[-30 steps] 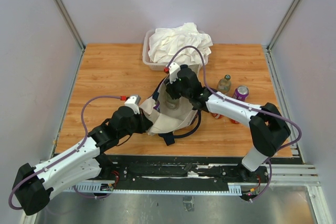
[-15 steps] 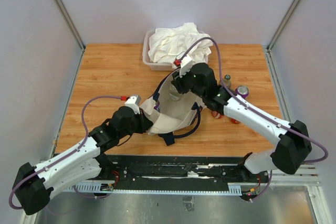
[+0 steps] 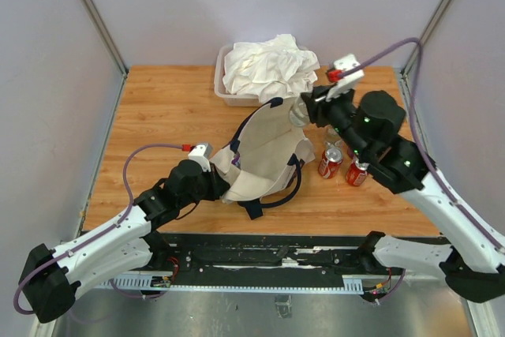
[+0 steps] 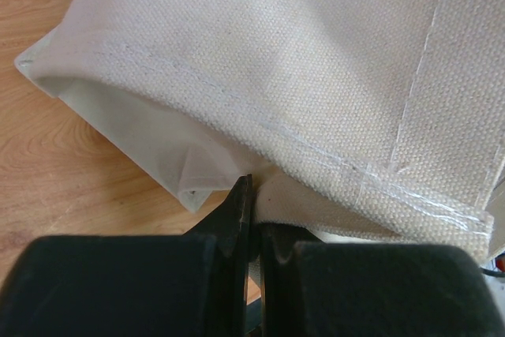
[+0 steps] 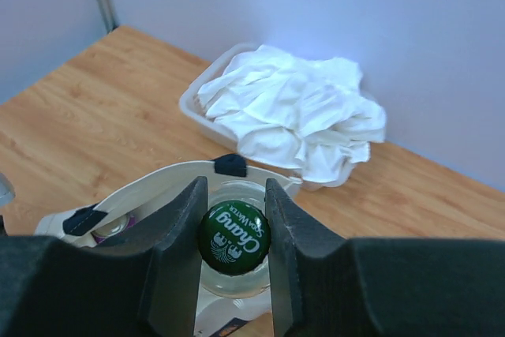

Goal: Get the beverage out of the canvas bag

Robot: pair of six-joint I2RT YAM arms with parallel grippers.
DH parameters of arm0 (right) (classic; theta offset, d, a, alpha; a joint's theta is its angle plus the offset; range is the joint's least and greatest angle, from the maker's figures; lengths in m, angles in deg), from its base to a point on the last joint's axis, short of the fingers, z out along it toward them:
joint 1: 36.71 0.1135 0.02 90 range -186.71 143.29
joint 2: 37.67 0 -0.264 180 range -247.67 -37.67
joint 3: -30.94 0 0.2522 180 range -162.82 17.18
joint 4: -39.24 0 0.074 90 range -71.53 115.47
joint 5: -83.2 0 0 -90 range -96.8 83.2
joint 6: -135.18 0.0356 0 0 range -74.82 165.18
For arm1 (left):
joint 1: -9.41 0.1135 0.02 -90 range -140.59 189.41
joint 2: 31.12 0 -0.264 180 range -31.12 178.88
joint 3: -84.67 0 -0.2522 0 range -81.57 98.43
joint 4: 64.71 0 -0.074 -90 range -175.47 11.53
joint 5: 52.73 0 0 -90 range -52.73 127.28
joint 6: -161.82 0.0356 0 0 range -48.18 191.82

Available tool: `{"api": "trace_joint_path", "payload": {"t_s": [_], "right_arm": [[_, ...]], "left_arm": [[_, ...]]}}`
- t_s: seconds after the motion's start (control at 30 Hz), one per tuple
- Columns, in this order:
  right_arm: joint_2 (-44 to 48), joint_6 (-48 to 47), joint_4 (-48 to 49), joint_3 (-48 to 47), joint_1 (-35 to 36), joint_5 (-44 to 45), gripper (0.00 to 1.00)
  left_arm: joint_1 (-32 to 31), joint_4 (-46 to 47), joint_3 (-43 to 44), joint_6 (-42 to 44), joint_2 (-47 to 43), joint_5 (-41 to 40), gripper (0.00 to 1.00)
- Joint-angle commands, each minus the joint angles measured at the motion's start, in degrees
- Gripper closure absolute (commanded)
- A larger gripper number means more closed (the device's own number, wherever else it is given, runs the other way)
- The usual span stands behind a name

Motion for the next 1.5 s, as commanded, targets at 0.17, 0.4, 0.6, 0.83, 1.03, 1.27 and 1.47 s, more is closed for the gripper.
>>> {"api": "trace_joint_path", "payload": {"t_s": [0.17, 0.4, 0.6, 0.83, 1.03, 1.27, 1.47], "right_arm": [[15.2, -3.1, -1.7, 5.9, 0.3, 22.0, 0.99], [25.5, 3.6, -8.0, 17.8, 0.3, 28.1, 0.99], [31.9, 9.5, -10.3, 28.4, 0.3, 27.6, 0.99], [35.5, 14.6, -7.7, 39.5, 0.3, 27.5, 0.99], [36.6, 16.4, -3.1, 46.3, 0.2, 26.8, 0.99], [33.9, 18.9, -2.0, 48.3, -0.7, 26.1, 0.99], [33.1, 22.2, -2.0, 49.7, -2.0, 25.5, 0.99]], "left_arm": [[0.1, -2.3, -0.3, 1.4, -0.2, -1.9, 0.98], [0.0, -2.1, -1.0, 1.3, -0.3, -1.4, 0.98], [0.0, -1.4, -0.8, 1.3, 0.9, -1.1, 0.98], [0.1, -1.2, -0.5, 1.6, 2.1, -0.5, 0.98], [0.1, -1.2, -0.3, 1.9, 2.2, -0.5, 0.98], [0.0, -0.4, 0.2, 2.4, 3.5, -0.1, 0.98], [0.1, -0.3, 0.8, 3.3, 4.4, -0.1, 0.98]]}}
